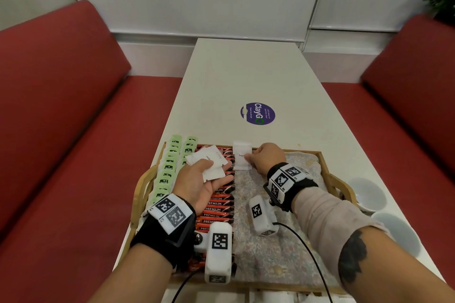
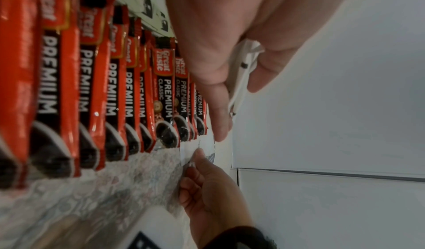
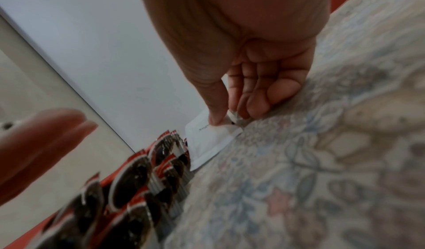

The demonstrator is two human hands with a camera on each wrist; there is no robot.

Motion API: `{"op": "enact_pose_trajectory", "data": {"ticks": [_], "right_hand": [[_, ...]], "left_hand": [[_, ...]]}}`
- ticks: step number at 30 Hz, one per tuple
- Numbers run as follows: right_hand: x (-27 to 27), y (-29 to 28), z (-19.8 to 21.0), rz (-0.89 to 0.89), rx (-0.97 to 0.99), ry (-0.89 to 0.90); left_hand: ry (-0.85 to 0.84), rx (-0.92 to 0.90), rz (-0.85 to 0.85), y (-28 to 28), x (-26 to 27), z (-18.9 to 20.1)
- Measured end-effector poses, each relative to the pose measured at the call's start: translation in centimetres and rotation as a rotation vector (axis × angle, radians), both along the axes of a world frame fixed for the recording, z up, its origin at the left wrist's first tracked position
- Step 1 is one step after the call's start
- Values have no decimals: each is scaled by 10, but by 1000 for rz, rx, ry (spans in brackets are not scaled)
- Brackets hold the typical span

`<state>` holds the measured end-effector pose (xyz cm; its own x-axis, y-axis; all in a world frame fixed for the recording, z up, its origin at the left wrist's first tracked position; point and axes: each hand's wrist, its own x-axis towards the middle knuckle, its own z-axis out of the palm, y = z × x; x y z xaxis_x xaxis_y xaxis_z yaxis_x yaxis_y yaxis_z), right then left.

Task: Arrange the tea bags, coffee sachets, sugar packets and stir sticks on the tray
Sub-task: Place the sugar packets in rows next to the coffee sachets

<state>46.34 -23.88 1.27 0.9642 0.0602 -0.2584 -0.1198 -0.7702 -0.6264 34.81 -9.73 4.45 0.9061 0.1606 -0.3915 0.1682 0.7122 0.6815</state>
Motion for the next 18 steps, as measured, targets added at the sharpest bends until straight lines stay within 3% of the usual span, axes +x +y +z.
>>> {"op": "enact_pose_trajectory", "data": {"ticks": [6, 12, 18], "right_hand": [[-4, -2, 3, 3, 87, -124], [-7, 9, 23, 225, 350, -239], [-10, 19, 43, 361, 511, -195]], "left_hand": [[10, 84, -5, -1, 2, -1], [51, 238, -5, 1, 13, -1], [57, 347, -45, 2, 20, 3]]}}
